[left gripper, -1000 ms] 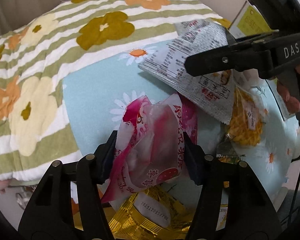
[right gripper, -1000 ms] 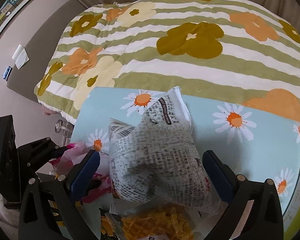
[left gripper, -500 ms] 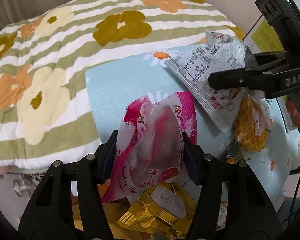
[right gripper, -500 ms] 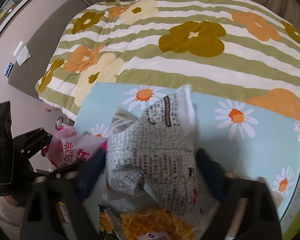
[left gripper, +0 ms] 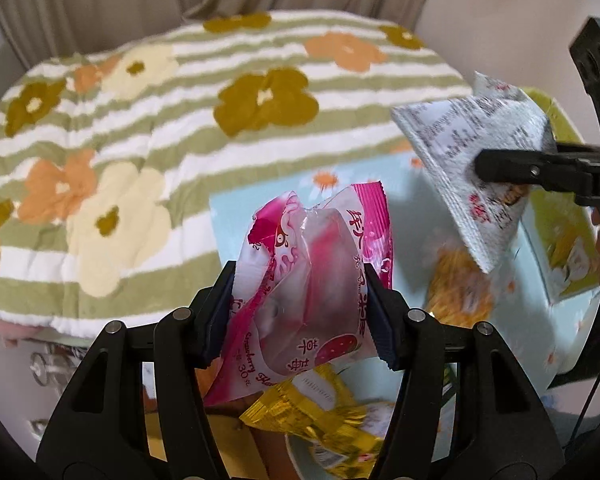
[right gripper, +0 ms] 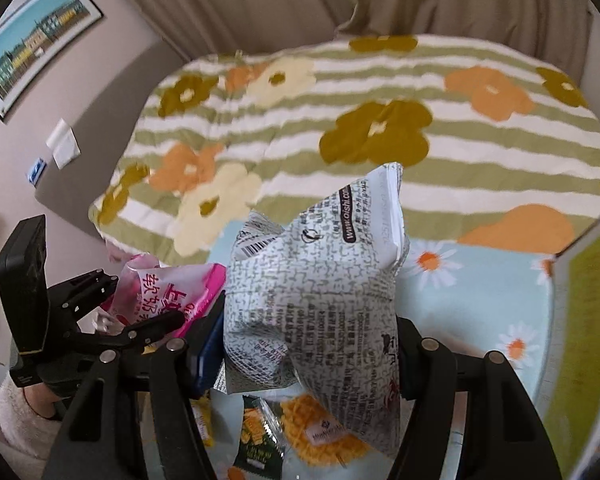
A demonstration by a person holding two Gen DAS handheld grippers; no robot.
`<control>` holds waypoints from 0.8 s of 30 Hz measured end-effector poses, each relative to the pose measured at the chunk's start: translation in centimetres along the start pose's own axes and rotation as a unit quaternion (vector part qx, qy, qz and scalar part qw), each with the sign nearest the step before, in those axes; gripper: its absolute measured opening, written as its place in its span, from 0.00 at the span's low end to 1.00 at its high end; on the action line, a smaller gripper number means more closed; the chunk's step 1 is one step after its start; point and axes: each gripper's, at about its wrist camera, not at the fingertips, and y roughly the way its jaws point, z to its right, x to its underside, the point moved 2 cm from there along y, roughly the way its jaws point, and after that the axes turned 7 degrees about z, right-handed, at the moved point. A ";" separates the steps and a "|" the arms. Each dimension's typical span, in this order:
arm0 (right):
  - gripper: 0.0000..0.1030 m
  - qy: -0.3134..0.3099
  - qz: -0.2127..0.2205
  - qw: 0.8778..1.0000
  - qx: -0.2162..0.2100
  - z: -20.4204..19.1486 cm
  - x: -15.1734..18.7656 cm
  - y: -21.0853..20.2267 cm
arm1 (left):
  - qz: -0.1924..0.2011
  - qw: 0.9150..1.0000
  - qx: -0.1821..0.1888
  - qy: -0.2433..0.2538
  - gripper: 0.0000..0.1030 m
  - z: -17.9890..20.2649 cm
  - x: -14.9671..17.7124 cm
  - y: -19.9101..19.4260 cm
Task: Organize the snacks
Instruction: 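Carry both packets into the yellow box and open both tools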
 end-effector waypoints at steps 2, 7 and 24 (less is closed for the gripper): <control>0.60 0.011 0.012 1.000 -0.004 0.7 -0.3 -2.2 | 0.012 1.000 -0.003 0.001 0.54 0.8 -1.2 -1.0; 0.60 0.014 0.045 0.999 -0.001 3.4 -0.7 -8.4 | 0.045 0.999 0.002 0.001 0.54 5.3 -4.2 -3.5; 0.60 0.021 0.078 0.996 0.024 21.2 0.3 -22.6 | 0.088 0.994 0.062 -0.007 0.54 30.2 -12.6 -2.3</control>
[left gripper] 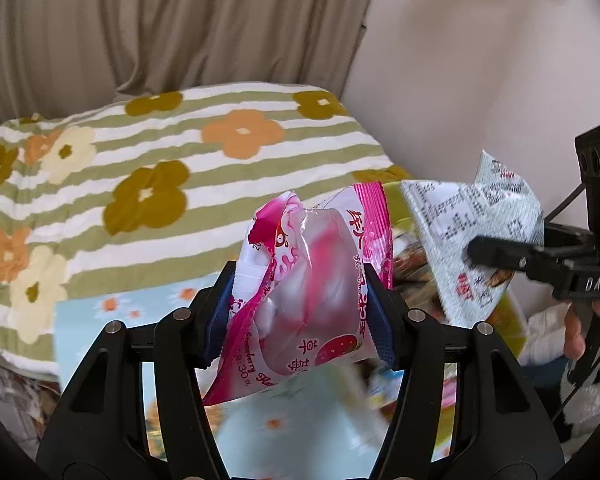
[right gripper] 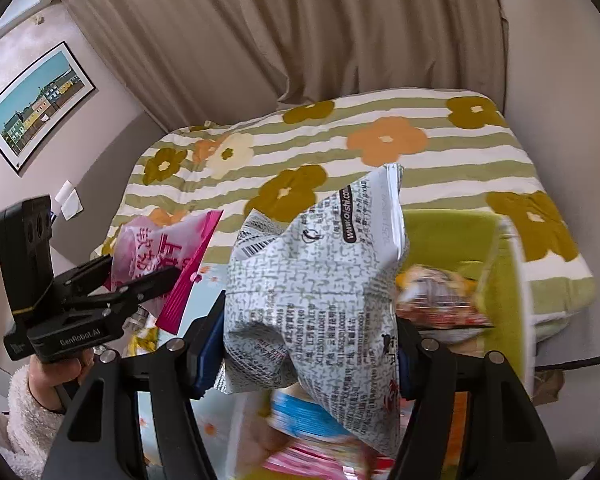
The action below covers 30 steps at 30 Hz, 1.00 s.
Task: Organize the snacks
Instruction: 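Carry both packets into the yellow box and open both tools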
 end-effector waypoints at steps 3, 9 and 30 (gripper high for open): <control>0.60 0.003 -0.003 1.000 0.005 2.4 -0.1 -0.7 | -0.012 1.000 0.003 -0.003 0.54 2.4 -0.5 2.0; 0.60 0.017 -0.013 1.000 0.009 5.7 0.4 -0.7 | -0.049 0.999 0.006 -0.005 0.54 5.3 -1.0 6.9; 0.60 0.019 -0.049 0.998 0.030 8.3 1.9 0.6 | -0.061 0.998 -0.014 -0.027 0.99 3.6 1.0 7.7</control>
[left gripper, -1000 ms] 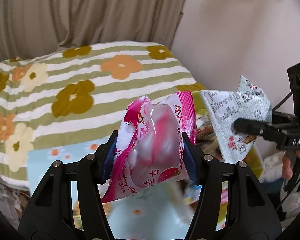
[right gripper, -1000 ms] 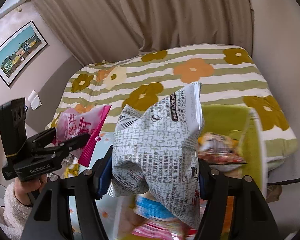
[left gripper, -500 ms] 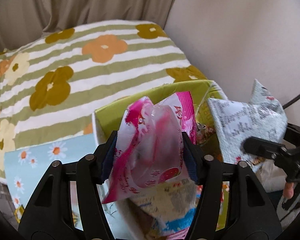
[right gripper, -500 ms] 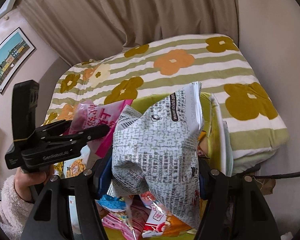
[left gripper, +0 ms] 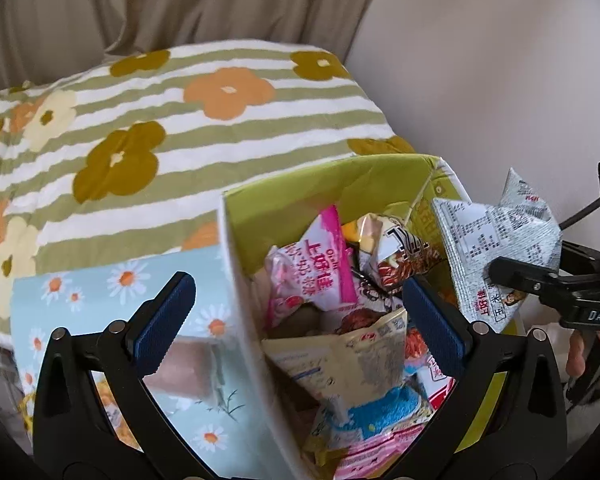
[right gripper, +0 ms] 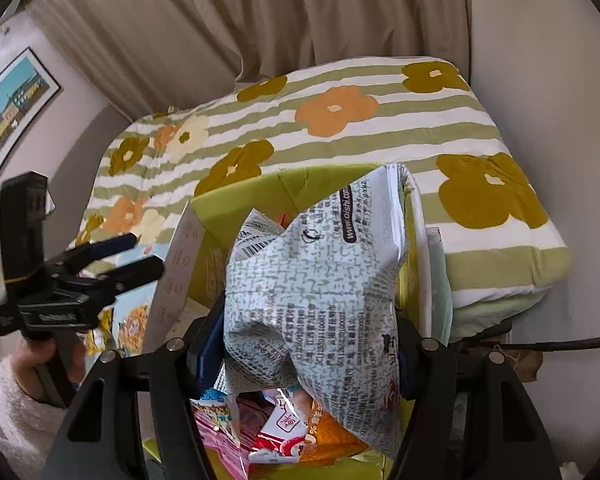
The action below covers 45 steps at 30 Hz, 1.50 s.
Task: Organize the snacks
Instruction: 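Carry both packets into the yellow box and open both tools, then move both tools back over the gold bag and green packet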
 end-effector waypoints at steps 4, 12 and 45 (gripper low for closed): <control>0.66 -0.021 -0.003 1.000 0.004 -0.7 0.4 0.4 | 0.010 1.000 -0.001 -0.004 1.00 -0.3 0.3 -1.0; 1.00 -0.044 0.050 0.997 0.031 -0.6 1.4 -1.9 | 0.023 1.000 -0.016 -0.009 0.99 -0.2 1.8 -3.1; 1.00 -0.155 0.106 0.980 -0.067 -19.7 4.6 -3.9 | 0.099 0.976 -0.154 -0.116 1.00 -13.3 13.3 -22.3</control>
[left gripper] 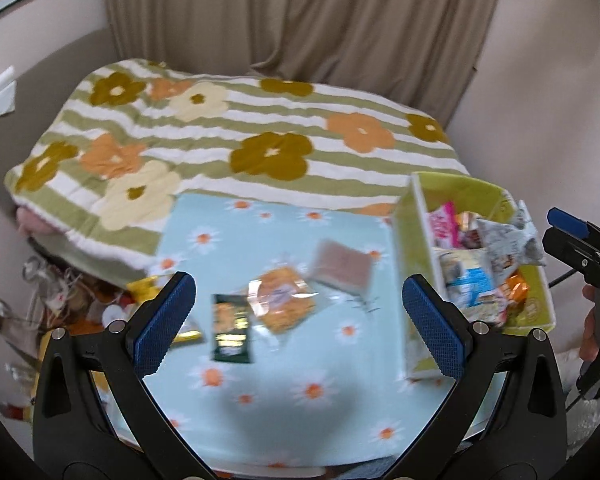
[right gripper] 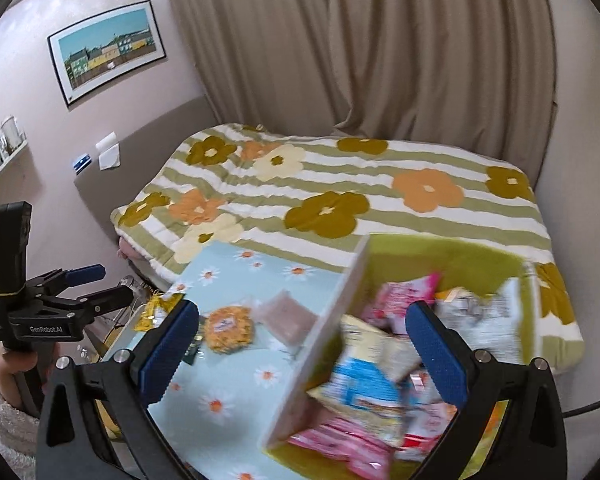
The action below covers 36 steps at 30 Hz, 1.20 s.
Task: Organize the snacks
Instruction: 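Move both tools back over the gold bag and green packet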
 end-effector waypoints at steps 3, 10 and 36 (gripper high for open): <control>1.00 0.004 -0.014 1.000 -0.005 -3.1 0.4 2.0 | -0.009 1.000 -0.007 -0.003 1.00 -3.9 0.3 -0.2; 1.00 0.011 -0.059 0.998 -0.004 -9.8 2.5 7.5 | -0.048 0.999 -0.006 -0.010 0.99 -12.7 1.5 1.0; 1.00 0.053 -0.215 0.975 0.018 -18.6 14.6 22.7 | -0.217 0.972 0.091 -0.009 0.96 -19.1 6.4 18.1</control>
